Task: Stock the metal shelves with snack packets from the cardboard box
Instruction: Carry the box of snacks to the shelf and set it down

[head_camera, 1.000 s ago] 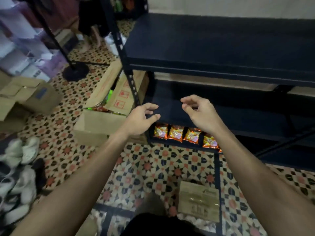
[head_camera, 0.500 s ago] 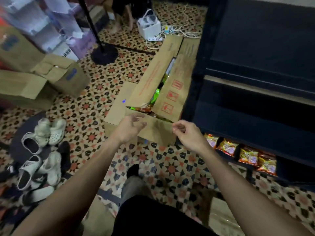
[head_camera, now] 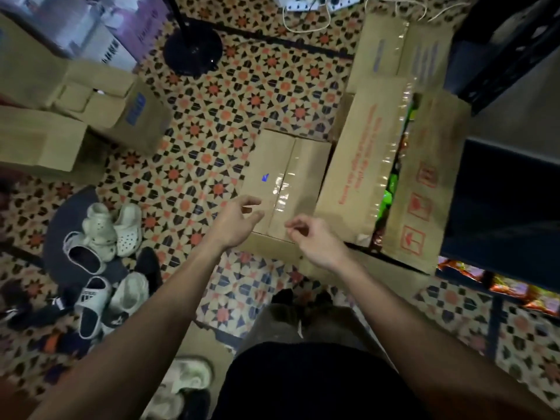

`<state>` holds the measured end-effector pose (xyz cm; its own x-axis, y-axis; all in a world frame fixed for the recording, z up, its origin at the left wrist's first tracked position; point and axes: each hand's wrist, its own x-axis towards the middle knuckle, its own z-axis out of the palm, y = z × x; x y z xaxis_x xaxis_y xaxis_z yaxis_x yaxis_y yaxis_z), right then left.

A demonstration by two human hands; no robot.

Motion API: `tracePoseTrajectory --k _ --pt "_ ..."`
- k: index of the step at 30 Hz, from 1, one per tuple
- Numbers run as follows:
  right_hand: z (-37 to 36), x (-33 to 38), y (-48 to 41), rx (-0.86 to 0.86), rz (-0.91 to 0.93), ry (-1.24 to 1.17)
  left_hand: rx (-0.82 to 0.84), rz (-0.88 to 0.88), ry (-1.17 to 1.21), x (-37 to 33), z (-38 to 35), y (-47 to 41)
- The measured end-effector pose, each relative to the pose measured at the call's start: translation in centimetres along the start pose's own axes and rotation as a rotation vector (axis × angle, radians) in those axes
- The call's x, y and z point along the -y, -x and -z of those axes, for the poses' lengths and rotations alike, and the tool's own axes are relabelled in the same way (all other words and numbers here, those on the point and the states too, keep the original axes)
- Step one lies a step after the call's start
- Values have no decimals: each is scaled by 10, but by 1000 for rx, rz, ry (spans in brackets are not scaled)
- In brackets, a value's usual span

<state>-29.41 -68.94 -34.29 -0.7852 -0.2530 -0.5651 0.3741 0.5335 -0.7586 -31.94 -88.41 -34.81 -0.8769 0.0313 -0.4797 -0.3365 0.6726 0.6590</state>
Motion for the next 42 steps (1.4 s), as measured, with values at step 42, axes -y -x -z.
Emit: tracePoseTrajectory --k 42 --pt "-285 -225 -342 -781 -1039 -1203 701 -121 -576 232 -9 -331"
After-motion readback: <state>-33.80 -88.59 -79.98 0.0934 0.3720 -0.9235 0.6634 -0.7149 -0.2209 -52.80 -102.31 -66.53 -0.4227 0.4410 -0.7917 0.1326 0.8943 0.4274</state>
